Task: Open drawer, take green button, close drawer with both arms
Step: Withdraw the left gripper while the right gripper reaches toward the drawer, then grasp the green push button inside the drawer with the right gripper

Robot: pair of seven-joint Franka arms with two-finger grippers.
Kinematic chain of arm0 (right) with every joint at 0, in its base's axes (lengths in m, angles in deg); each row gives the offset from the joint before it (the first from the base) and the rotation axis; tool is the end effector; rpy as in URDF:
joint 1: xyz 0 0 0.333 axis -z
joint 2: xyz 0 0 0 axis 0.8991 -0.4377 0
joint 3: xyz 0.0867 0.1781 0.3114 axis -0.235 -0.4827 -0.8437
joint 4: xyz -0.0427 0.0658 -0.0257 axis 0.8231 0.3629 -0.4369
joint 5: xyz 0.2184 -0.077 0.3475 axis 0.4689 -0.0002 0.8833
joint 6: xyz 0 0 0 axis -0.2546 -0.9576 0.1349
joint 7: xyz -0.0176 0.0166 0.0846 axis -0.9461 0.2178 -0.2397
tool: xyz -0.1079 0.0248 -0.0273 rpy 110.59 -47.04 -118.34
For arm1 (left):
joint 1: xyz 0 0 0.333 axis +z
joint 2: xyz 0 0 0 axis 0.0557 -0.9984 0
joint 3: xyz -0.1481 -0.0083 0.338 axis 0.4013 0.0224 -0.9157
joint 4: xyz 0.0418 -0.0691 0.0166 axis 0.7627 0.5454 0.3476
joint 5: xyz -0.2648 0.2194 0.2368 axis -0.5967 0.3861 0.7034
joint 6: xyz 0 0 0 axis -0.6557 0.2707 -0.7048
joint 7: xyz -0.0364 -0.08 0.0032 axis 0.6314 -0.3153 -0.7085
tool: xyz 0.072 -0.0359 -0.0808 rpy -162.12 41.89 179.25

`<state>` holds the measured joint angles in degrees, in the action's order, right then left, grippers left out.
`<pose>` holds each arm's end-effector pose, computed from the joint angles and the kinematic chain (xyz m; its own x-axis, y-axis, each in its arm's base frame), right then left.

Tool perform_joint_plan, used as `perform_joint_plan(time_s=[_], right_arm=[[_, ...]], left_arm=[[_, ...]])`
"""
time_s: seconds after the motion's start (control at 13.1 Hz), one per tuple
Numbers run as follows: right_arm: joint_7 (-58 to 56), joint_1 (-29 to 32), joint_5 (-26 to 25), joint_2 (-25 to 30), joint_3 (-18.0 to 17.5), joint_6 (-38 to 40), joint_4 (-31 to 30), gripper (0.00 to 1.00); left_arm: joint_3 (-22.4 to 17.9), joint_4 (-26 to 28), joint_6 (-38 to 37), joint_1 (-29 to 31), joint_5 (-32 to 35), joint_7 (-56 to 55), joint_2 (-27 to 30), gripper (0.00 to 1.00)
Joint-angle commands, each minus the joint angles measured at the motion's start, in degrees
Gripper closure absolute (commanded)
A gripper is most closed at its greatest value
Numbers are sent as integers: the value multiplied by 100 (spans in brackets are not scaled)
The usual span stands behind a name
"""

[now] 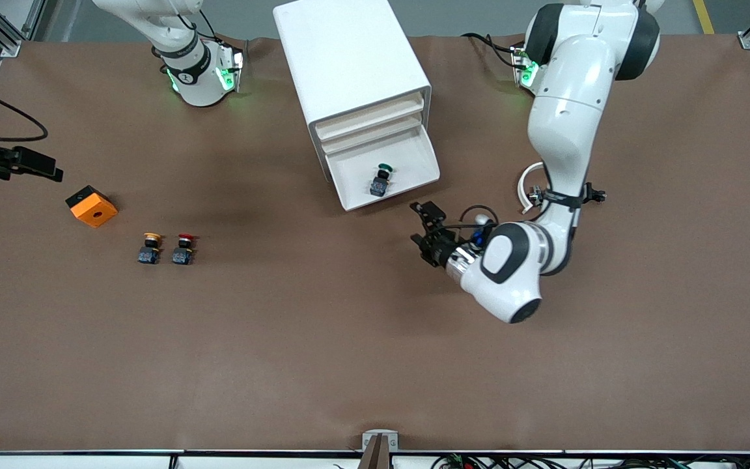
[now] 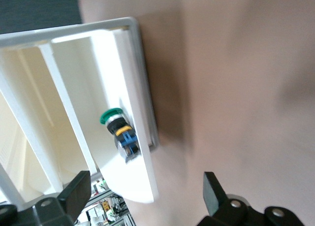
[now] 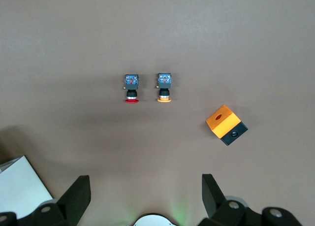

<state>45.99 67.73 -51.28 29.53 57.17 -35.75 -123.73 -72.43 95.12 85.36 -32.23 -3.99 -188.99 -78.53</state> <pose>0.5787 -0.0626 0.6123 0.9814 -0.0552 -0.1841 -0.0598 -0.9980 -0.0195 0.6792 -0.3681 0.2352 -0.4487 0.8372 -0.3127 0.6074 0.0290 -0.7939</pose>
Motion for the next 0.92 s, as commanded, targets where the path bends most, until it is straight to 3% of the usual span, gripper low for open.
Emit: perform_joint_plan(time_s=[0.0, 0.23, 0.38, 0.54, 0.84], right_arm=[[0, -8, -52, -251, -24, 95, 199, 0], [621, -245, 35, -242, -41, 69, 191, 0], [1402, -805, 45, -216, -59, 69, 138, 0], [2754, -1298, 638, -216, -59, 34, 94, 0], [4784, -2886, 739, -172, -59, -964, -528, 0]], left_arm=[[-622, 2, 64, -23, -19, 921, 332, 0], [-1220, 2, 73, -50, 8, 1529, 613, 0], [-1669, 2, 73, -94, 17, 2380, 754, 0], [-1977, 2, 73, -138, 60, 2927, 860, 0], [-2022, 20, 336, -427, 1462, 3481, 1324, 0]])
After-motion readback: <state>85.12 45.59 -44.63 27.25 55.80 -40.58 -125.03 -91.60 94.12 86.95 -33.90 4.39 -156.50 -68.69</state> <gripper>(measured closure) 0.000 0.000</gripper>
